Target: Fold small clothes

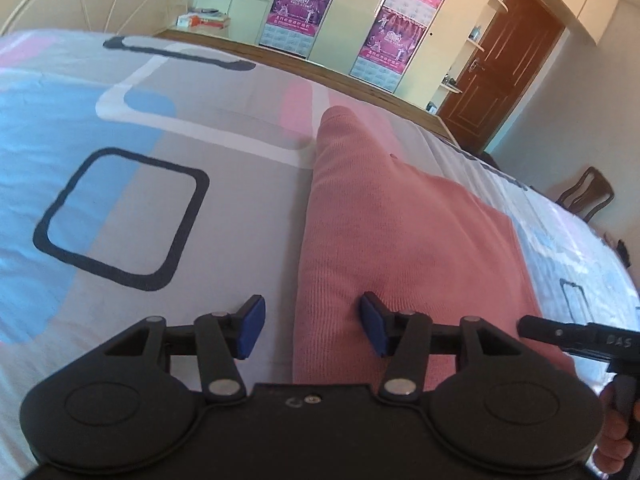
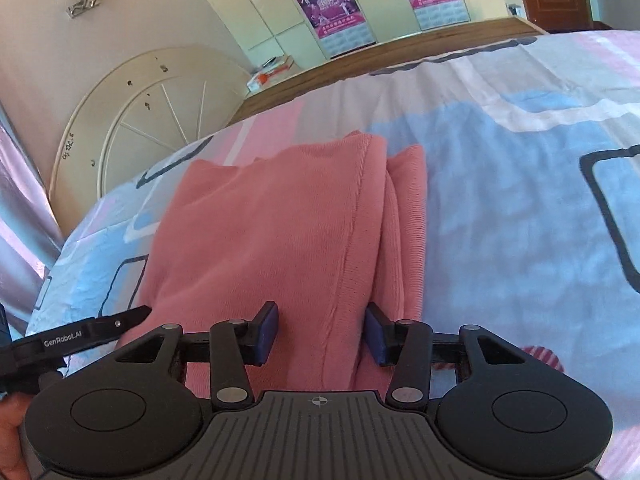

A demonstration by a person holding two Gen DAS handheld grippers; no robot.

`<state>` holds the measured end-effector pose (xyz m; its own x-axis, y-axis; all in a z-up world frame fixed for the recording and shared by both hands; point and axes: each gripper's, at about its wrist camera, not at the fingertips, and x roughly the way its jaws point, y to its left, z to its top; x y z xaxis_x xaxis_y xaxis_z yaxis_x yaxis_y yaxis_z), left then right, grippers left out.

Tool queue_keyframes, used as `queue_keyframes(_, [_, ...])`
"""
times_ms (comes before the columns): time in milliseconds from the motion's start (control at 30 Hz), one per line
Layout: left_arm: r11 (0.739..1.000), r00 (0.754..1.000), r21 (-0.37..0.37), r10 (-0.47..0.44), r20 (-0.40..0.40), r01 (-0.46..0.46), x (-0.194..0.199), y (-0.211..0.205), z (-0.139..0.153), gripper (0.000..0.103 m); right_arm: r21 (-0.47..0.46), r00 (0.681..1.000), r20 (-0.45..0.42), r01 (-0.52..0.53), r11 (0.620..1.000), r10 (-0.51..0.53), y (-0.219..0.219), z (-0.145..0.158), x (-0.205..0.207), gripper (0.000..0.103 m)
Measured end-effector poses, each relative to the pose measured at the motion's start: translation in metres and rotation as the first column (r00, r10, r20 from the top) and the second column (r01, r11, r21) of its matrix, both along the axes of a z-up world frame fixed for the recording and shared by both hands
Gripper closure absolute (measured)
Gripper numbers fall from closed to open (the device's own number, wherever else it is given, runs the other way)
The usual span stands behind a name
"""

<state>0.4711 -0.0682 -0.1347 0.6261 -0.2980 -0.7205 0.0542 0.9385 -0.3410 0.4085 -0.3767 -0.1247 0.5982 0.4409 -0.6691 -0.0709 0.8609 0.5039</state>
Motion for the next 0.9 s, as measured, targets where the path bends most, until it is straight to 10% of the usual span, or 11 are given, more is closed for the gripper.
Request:
queue_keyframes(100, [1.000,1.000,-0.024,-0.001,-0.010,0.001,0.007,0.004,-0.005,0.042,-0.023,0.999,0.009,-0.034,0.999,0.034,0.013,-0.002,0.009,0.056])
queue_keyframes(233, [1.000,1.000,0.002,-0.029,0.001,0.029,0.010,0.000,-0.001,0.045,-0.111,0.997,0.036,-0.066,0.992,0.071,0.030,0.000,0.017,0.094])
queue_keyframes(333, [0.998,0.998,0.009,-0.061,0.020,0.061,0.010,-0.005,0.008,0.061,-0.184,0.992,0.094,-0.068,0.980,0.087,0.036,0.010,0.012,0.095])
queue_keyframes(733, [0.971,0.985,0.171,-0.169,0.011,0.165,0.022,-0.043,0.023,0.053,-0.157,0.999,0.054,0.012,0.987,-0.003,0.001,-0.005,-0.002,0.095])
queue_keyframes(900, [0.966,0.966,0.137,-0.234,0.113,0.218,0.044,-0.032,0.042,0.062,-0.261,0.975,0.216,0.107,0.959,-0.050,-0.003,0.027,-0.012,0.063])
